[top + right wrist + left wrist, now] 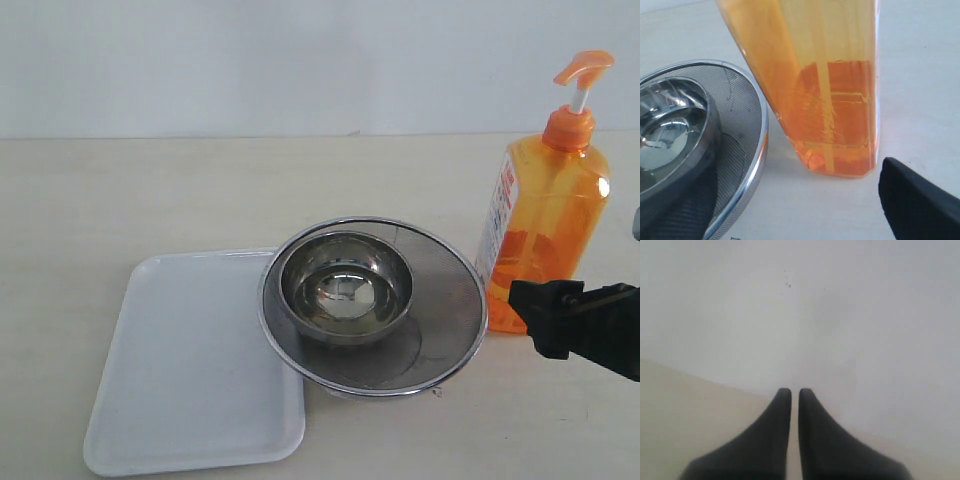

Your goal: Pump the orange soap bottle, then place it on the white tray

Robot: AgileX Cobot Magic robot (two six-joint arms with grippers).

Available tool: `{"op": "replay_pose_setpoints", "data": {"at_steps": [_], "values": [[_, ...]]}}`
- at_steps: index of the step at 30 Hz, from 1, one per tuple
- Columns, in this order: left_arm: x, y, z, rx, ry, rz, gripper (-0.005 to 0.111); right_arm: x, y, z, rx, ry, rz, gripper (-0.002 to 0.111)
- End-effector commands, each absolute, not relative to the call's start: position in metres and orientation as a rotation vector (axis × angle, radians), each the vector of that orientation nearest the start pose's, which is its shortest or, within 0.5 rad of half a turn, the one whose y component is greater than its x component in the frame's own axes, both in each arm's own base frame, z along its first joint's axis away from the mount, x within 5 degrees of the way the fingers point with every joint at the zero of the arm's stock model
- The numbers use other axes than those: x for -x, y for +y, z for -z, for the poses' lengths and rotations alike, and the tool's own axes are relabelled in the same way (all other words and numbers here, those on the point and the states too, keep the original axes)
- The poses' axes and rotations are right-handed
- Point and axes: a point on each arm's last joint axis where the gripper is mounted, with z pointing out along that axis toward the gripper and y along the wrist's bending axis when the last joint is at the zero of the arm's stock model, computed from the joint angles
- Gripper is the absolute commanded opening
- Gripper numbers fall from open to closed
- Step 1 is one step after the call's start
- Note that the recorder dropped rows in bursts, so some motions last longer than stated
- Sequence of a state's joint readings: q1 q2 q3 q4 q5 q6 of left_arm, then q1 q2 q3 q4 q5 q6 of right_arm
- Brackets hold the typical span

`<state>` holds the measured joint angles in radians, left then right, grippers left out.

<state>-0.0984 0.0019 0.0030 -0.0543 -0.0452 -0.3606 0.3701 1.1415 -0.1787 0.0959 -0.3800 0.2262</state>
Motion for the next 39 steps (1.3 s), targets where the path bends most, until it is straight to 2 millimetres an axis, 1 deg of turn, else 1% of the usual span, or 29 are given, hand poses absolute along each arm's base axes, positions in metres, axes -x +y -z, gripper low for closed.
{"op": "replay_pose_setpoints", "data": {"at_steps": [1, 2, 4, 6, 10, 12, 17, 20, 22, 24, 27, 30, 34, 37, 38, 39], "values": [[-0.054, -0.004, -0.226, 0.403, 1.304, 0.652, 0.005, -0.163, 0.059, -0.173, 0.04, 2.087, -0.378, 0.078], [-0.054, -0.004, -0.227, 0.418, 1.306, 0.671, 0.005, -0.163, 0.059, -0.173, 0.04, 2.087, -0.378, 0.078], [-0.052, -0.005, -0.236, 0.41, 1.301, 0.674, 0.005, -0.163, 0.059, -0.173, 0.04, 2.087, -0.378, 0.078], [-0.05, -0.005, -0.248, 0.371, 1.317, 0.635, 0.005, -0.163, 0.059, -0.173, 0.04, 2.087, -0.378, 0.078], [-0.056, -0.007, -0.281, 0.34, 1.451, 0.587, 0.005, -0.163, 0.059, -0.173, 0.04, 2.087, -0.378, 0.078], [-0.065, -0.011, -0.294, 0.317, 1.535, 0.58, 0.005, -0.163, 0.059, -0.174, 0.04, 2.085, -0.379, 0.078], [-0.092, -0.025, -0.315, 0.232, 1.724, 0.591, 0.005, -0.163, 0.06, -0.174, 0.04, 2.081, -0.379, 0.078], [-0.108, -0.038, -0.324, 0.07, 1.821, 0.555, 0.005, -0.163, 0.06, -0.174, 0.04, 2.081, -0.379, 0.078], [-0.119, -0.048, -0.325, 0.006, 1.907, 0.588, 0.005, -0.163, 0.06, -0.174, 0.04, 2.081, -0.379, 0.078], [-0.129, -0.057, -0.323, -0.021, 1.986, 0.645, 0.005, -0.163, 0.06, -0.174, 0.04, 2.081, -0.379, 0.078], [-0.142, -0.07, -0.32, -0.074, 2.041, 0.724, 0.005, -0.163, 0.06, -0.174, 0.04, 2.081, -0.379, 0.078], [-0.155, -0.078, -0.311, -0.211, 2.056, 0.696, 0.005, -0.163, 0.06, -0.174, 0.04, 2.081, -0.379, 0.078], [-0.169, -0.085, -0.299, -0.231, 2.111, 0.711, 0.005, -0.163, 0.06, -0.174, 0.04, 2.081, -0.379, 0.078], [-0.18, -0.089, -0.288, -0.35, 2.13, 0.657, 0.005, -0.163, 0.06, -0.174, 0.038, 2.081, -0.381, 0.078], [-0.185, -0.09, -0.283, -0.369, 2.138, 0.643, 0.005, -0.163, 0.06, -0.174, 0.038, 2.081, -0.381, 0.078], [-0.189, -0.091, -0.28, -0.346, 2.146, 0.642, 0.005, -0.163, 0.06, -0.174, 0.038, 2.081, -0.381, 0.078]]}}
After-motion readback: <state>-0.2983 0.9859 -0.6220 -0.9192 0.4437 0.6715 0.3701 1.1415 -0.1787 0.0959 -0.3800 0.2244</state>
